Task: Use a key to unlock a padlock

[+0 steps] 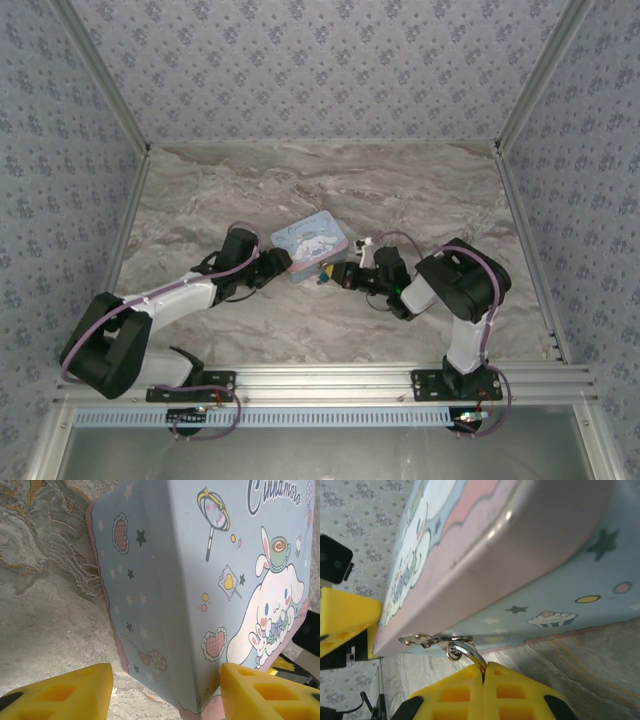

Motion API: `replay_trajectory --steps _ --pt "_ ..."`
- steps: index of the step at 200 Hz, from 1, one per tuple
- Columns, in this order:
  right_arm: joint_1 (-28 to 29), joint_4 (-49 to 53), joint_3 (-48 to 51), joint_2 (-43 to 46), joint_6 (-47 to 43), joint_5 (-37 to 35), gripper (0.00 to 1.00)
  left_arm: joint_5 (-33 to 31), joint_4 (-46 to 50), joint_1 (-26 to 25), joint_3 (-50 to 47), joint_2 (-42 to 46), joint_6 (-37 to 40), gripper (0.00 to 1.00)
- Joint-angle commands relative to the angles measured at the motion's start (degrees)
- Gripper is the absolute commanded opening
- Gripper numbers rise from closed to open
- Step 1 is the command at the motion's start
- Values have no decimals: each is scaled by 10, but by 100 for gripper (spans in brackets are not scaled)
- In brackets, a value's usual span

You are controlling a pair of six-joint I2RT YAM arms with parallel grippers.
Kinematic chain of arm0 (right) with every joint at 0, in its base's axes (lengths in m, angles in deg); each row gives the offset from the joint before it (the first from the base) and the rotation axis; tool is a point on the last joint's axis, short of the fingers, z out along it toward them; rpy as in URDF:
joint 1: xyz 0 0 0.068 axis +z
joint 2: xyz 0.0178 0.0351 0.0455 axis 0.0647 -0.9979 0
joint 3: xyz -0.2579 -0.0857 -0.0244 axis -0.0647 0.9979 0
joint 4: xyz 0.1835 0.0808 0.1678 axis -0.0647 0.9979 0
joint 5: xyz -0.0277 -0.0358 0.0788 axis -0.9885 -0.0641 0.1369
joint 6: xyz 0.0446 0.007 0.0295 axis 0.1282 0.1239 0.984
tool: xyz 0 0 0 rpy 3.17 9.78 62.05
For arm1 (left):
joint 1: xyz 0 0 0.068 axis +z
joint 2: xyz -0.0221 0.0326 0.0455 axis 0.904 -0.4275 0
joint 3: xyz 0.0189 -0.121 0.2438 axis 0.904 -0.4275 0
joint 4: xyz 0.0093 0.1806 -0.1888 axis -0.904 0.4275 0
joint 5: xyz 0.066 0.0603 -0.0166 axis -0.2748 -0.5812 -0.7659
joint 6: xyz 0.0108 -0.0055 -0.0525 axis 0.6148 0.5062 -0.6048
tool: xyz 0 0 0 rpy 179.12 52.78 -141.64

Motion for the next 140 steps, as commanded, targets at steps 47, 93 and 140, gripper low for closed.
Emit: replay_trajectory --steps 47,93,140 --pt "-10 -30 10 41 13 -26 3 -16 56 -5 -15 -2 -1 57" --pt "-12 -4 20 59 -2 -26 3 -25 59 -5 -13 -2 2 57" --pt "-14 43 34 100 -19 -32 3 -31 61 4 -5 -7 10 57"
